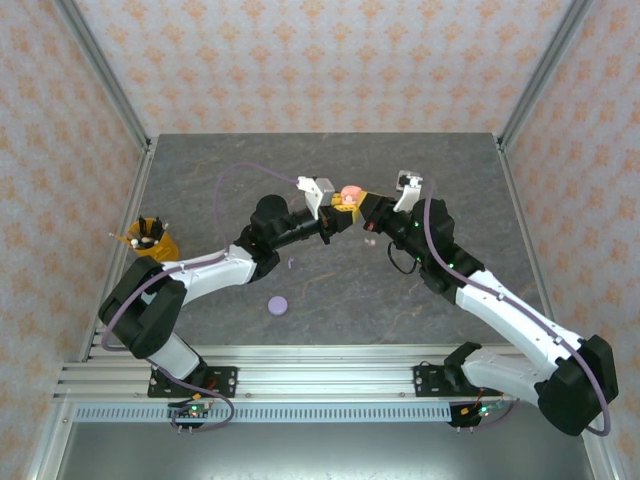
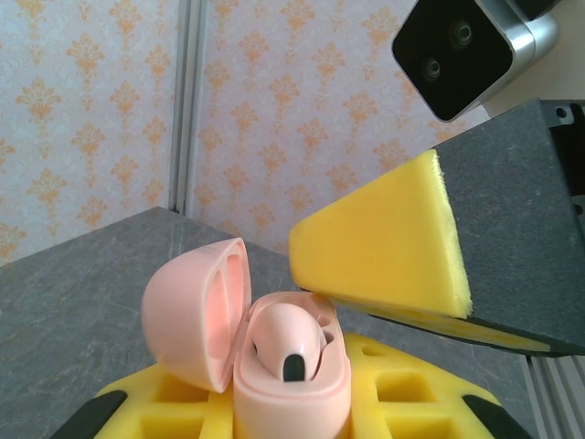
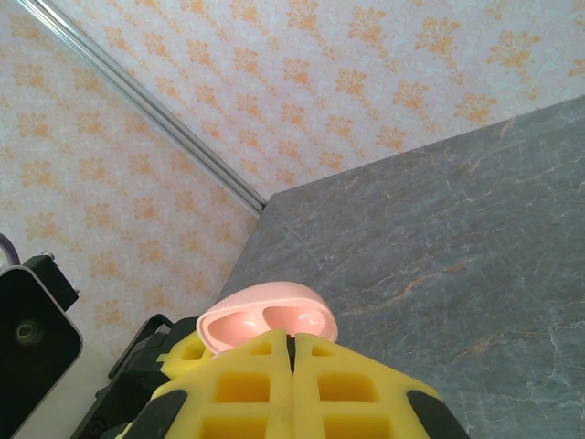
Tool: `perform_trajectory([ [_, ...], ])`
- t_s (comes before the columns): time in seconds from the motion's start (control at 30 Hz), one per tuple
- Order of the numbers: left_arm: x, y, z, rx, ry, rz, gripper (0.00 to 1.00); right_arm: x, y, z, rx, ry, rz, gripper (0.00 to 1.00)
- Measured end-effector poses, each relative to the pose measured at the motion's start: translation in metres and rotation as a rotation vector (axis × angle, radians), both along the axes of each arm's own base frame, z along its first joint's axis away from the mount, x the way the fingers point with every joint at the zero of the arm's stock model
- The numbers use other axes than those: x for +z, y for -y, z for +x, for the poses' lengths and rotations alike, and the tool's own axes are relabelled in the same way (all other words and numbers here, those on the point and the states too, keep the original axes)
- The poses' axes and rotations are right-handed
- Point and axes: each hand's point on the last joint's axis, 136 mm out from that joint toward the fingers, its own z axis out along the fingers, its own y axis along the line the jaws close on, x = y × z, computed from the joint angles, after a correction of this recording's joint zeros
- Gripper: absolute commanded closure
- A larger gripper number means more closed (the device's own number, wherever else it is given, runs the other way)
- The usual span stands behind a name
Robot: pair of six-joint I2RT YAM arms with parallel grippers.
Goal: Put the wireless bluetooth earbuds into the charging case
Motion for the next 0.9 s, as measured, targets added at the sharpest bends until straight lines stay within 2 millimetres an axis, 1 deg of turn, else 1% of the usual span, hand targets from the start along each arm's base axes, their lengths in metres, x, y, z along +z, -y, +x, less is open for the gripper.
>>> perform_trajectory([
  [0.1, -0.005, 0.001, 0.001, 0.001, -0.008, 0.006, 1.0, -0.005, 0.002, 0.0, -0.01, -0.014, -0.015, 0.96],
  [0.23, -0.011, -0.001, 0.006, 0.026, -0.011, 0.017, 1.0, -0.015, 0.008, 0.001, -0.041, -0.052, -0.047, 0.93],
  [0.3, -0.012, -0.003, 0.007, 0.042, -0.002, 0.019, 1.0, -0.023, 0.014, 0.0, -0.068, -0.085, -0.067, 0.86],
  [0.33, -0.014, -0.005, 0.007, 0.053, 0.004, 0.023, 1.0, -0.027, 0.018, 0.0, -0.085, -0.101, -0.078, 0.8],
  [0.43, -0.025, -0.01, 0.008, 0.077, 0.001, 0.043, 1.0, -0.041, 0.03, 0.001, -0.141, -0.159, -0.106, 0.7],
  [0.5, -0.032, -0.015, 0.007, 0.09, 0.001, 0.061, 1.0, -0.049, 0.04, 0.005, -0.18, -0.204, -0.127, 0.55],
  [0.53, -0.033, -0.019, 0.006, 0.098, 0.002, 0.066, 1.0, -0.054, 0.048, 0.011, -0.209, -0.234, -0.132, 0.5],
  [0.6, -0.033, -0.026, 0.008, 0.118, 0.009, 0.073, 1.0, -0.062, 0.062, 0.026, -0.265, -0.297, -0.15, 0.46],
  [0.7, -0.026, -0.036, 0.008, 0.149, 0.032, 0.071, 1.0, -0.074, 0.078, 0.062, -0.335, -0.4, -0.185, 0.42],
  [0.8, -0.017, -0.042, 0.009, 0.17, 0.052, 0.064, 1.0, -0.092, 0.082, 0.101, -0.369, -0.506, -0.235, 0.41],
  [0.9, -0.016, -0.044, 0.009, 0.181, 0.059, 0.066, 1.0, -0.12, 0.082, 0.137, -0.387, -0.6, -0.273, 0.42],
])
